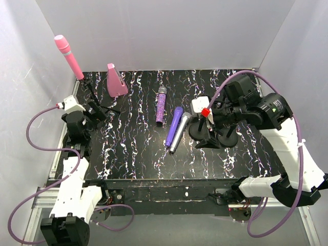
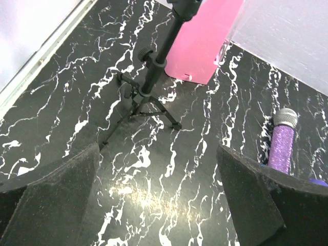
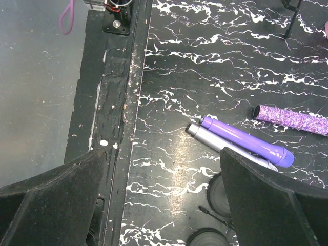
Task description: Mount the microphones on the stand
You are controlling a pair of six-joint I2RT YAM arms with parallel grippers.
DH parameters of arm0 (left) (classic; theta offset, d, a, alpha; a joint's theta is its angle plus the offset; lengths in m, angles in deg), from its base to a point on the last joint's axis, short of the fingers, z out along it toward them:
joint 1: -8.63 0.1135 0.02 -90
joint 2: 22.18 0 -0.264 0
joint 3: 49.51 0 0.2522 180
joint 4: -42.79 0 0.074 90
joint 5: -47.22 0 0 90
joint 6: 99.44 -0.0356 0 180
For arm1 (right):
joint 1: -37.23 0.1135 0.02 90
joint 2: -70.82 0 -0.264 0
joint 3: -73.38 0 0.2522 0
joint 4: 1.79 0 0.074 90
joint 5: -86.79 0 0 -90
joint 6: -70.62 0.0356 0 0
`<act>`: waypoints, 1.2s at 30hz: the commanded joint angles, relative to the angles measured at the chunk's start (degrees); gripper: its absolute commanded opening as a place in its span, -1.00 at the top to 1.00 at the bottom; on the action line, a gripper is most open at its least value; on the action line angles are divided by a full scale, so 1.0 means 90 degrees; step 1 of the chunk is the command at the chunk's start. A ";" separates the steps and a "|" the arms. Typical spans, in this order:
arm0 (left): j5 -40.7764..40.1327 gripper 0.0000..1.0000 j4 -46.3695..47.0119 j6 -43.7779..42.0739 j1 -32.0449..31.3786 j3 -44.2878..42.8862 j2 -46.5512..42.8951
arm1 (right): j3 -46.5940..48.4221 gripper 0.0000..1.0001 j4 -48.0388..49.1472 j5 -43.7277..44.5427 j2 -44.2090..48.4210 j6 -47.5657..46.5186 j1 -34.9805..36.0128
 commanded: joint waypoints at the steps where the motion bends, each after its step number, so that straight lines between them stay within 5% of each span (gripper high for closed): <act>1: 0.0502 -0.96 -0.1006 0.0257 0.0016 -0.0036 -0.0415 | 0.0243 -0.97 -0.0540 -0.0238 0.0093 -0.0064 -0.0022; 14: 0.2093 -0.96 -0.2374 0.0365 0.0025 -0.0329 -0.0493 | 0.0516 -0.97 -0.0491 -0.0442 0.0093 0.0092 -0.0246; 36: 0.4204 -0.96 -0.2121 0.0365 -0.0141 -0.0075 -0.0572 | 0.0966 -0.97 -0.0101 -0.1546 -0.0131 0.0882 -0.1447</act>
